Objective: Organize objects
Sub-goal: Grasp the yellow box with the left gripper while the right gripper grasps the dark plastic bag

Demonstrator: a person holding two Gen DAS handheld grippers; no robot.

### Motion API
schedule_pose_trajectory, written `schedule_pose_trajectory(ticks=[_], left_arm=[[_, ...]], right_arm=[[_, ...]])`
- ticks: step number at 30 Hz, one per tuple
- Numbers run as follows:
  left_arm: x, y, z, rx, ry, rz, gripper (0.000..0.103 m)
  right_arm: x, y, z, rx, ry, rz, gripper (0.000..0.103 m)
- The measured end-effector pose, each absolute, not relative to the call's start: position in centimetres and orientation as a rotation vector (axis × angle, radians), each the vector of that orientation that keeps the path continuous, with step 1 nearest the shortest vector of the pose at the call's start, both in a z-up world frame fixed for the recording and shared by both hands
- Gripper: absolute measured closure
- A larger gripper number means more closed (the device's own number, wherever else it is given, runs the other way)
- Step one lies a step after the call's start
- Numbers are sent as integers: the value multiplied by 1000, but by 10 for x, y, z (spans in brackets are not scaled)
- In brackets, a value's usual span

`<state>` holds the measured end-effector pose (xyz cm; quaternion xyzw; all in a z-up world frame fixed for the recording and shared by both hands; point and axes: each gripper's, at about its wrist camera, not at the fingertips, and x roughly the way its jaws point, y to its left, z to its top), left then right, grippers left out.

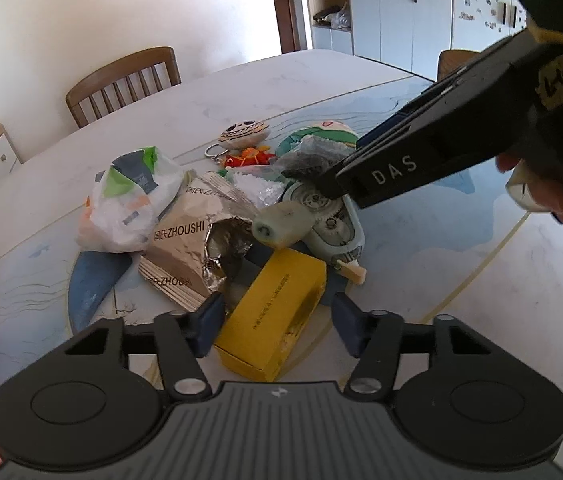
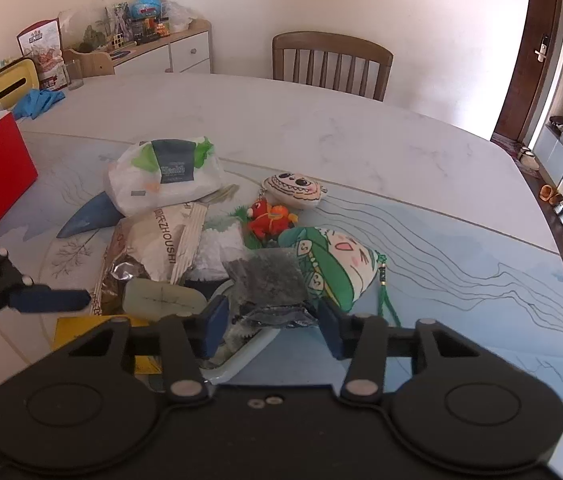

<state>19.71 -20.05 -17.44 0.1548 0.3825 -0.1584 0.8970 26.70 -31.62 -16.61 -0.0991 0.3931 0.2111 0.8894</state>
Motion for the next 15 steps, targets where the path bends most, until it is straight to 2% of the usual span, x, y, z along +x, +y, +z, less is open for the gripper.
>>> schedule_pose_trajectory(ticks=[3, 6, 7, 8, 9, 15], left_arm=[[197, -200, -173, 319, 795, -322, 64], [196, -200, -172, 325, 790, -328, 72], [195, -200, -172, 328, 788, -331, 73], [194, -201, -171, 332, 786, -332, 73], [193, -200, -171, 334, 784, -333, 73], [188, -193, -168, 313, 796, -340, 74]], right_arm=[[266, -314, -164, -214, 810, 432, 68], [264, -312, -163, -230, 800, 422, 75], [264, -312, -162, -233, 796, 421, 78], [263, -311, -162, -238, 792, 416, 89], [263, -311, -161, -236, 793, 416, 92], [256, -307, -157, -243, 775, 420, 97]])
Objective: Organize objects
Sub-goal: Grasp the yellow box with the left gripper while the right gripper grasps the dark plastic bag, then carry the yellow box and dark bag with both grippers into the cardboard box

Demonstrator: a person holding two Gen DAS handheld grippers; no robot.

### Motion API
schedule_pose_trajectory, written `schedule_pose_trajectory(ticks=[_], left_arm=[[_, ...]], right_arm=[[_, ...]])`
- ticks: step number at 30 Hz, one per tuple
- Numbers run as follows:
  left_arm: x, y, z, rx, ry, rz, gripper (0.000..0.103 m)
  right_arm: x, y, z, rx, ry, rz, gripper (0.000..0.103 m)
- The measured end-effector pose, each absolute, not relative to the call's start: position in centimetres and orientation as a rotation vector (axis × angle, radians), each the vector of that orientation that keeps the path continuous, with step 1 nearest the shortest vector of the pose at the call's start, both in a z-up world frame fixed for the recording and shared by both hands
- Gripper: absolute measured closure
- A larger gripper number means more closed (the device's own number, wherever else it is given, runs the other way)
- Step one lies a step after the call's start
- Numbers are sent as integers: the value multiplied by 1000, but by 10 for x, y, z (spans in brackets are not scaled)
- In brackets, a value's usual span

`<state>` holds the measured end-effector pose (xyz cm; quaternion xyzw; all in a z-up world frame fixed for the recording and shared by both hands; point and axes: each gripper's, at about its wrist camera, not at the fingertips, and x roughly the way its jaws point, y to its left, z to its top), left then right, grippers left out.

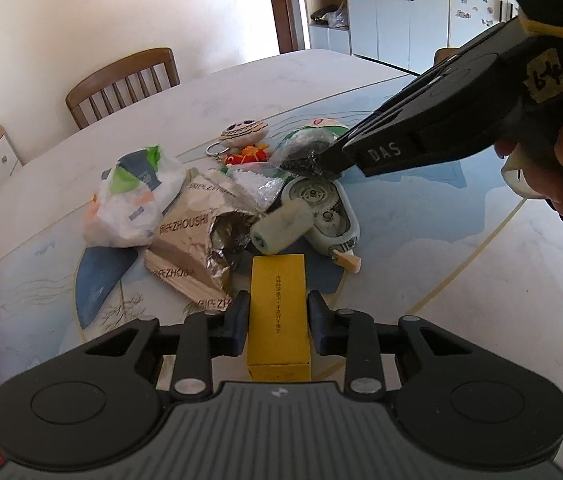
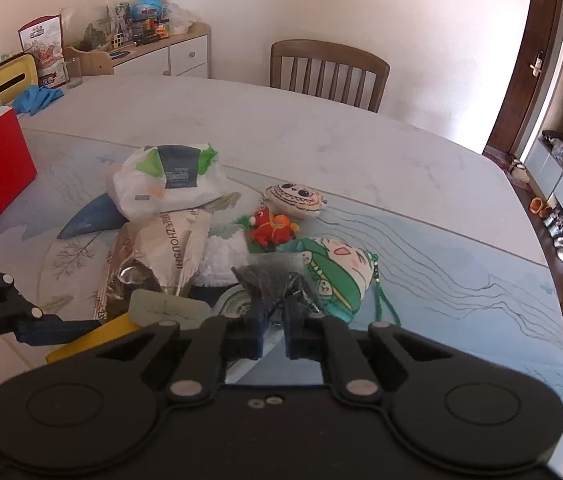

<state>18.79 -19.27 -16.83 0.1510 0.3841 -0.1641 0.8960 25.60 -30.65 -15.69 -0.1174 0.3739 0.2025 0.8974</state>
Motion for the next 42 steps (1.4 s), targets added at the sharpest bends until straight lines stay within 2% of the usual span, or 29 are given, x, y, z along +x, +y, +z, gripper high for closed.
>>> schedule_pose_trajectory(ticks=[10, 20, 32, 42], left_arm=[[177, -165, -150, 230, 797, -318, 74], [170, -126, -107, 126, 764, -255, 74], [148, -59, -63, 58, 747, -129, 73], [126, 1, -43, -4, 735, -29, 73]], right_arm=[[237, -303, -140, -215, 761, 418, 97], [209, -289, -104, -170, 738, 450, 97], [180, -240, -53, -153, 656, 587, 97], [160, -177, -39, -182, 644, 738, 97]])
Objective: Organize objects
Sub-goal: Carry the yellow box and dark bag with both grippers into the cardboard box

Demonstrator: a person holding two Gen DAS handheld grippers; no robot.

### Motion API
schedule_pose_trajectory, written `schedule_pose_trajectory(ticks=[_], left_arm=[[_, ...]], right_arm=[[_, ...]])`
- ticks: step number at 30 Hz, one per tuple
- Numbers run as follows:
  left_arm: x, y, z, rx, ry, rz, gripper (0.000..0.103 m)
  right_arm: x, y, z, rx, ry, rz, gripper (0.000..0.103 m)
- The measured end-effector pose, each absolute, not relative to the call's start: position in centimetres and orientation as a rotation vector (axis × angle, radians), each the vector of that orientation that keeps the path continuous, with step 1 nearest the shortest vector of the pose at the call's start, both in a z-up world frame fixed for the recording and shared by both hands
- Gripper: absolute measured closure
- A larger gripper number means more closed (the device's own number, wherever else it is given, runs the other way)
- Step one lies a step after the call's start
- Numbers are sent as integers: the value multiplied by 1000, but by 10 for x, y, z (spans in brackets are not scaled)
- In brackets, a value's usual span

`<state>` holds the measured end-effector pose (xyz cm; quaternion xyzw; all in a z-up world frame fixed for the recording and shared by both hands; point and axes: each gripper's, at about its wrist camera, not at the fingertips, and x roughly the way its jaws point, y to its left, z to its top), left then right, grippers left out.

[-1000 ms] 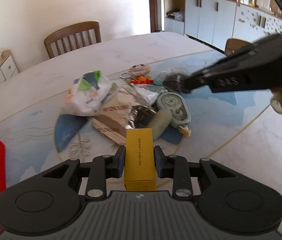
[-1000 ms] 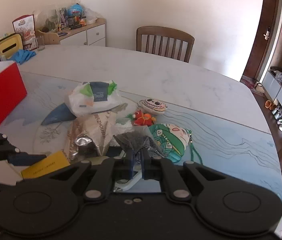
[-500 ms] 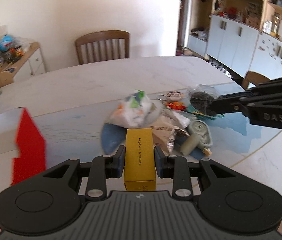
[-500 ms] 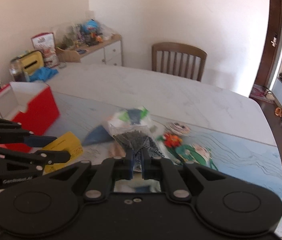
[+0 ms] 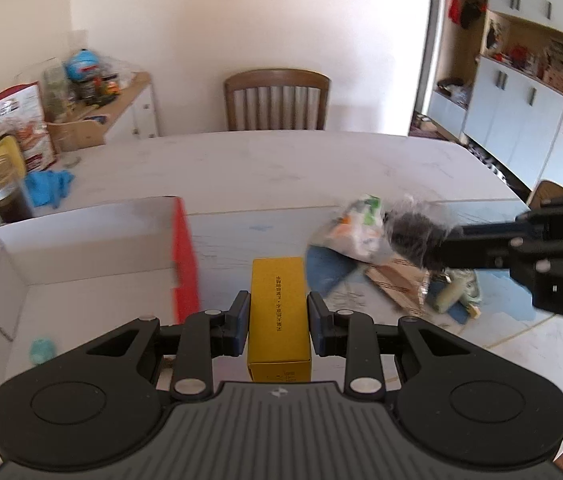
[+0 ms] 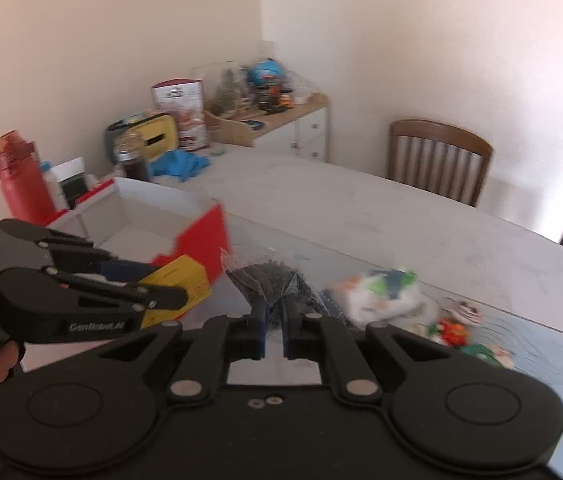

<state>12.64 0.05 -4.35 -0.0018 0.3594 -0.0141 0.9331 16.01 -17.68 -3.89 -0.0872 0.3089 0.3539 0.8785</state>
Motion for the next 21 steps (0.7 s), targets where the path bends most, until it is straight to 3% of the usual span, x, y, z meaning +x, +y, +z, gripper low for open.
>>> schedule_pose_trajectory(ticks=[21], left_arm=[[119, 138, -40, -7, 742, 168, 73]], right_arm=[[164, -34, -40, -237, 675, 914, 97]])
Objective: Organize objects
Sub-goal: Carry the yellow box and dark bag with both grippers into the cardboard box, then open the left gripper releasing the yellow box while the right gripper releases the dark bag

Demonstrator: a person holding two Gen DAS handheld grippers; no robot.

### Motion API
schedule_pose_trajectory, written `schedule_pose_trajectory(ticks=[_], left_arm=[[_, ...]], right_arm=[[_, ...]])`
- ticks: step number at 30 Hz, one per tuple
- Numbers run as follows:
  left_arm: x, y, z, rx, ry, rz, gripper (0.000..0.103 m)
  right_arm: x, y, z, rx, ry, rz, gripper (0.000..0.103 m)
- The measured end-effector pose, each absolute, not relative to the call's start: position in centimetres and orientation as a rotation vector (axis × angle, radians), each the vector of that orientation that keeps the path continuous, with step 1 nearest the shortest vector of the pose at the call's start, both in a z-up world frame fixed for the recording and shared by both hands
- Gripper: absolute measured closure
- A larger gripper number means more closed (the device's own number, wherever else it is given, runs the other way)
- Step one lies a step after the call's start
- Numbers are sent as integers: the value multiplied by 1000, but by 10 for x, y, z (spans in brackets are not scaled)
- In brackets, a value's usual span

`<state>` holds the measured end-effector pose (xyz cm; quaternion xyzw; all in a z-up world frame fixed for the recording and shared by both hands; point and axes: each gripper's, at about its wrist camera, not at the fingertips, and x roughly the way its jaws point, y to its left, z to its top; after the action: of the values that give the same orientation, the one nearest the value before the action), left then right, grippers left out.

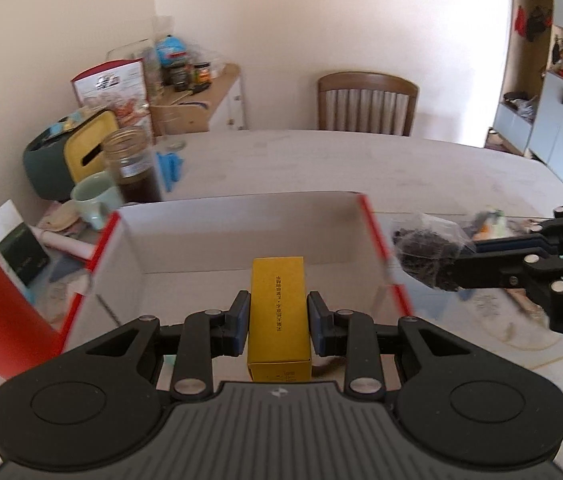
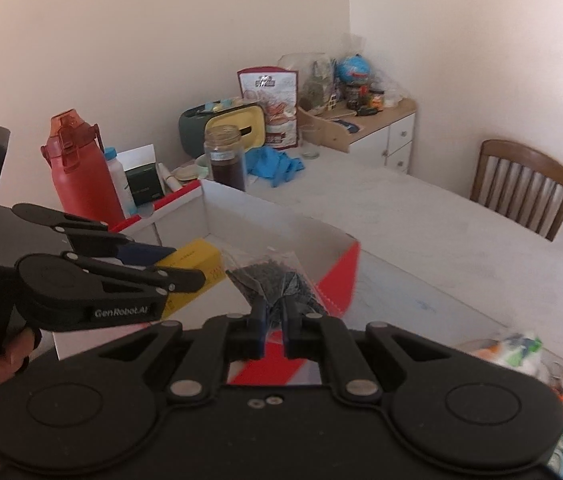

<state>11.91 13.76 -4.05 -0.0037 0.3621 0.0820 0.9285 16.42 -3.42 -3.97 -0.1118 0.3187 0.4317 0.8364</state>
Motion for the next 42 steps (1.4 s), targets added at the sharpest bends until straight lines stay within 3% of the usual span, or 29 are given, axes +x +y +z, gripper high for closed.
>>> schedule_pose_trajectory(ticks=[16, 34, 42], left_arm=[[191, 228, -85, 11, 878, 204, 73], [256, 237, -134, 81, 1152, 154, 73], [253, 236, -136, 76, 1166, 150, 73]], right_arm=[[205, 63, -85, -306, 818, 909, 97], [221, 122, -138, -480, 940, 839, 97], [220, 125, -147, -507, 979, 822, 96]])
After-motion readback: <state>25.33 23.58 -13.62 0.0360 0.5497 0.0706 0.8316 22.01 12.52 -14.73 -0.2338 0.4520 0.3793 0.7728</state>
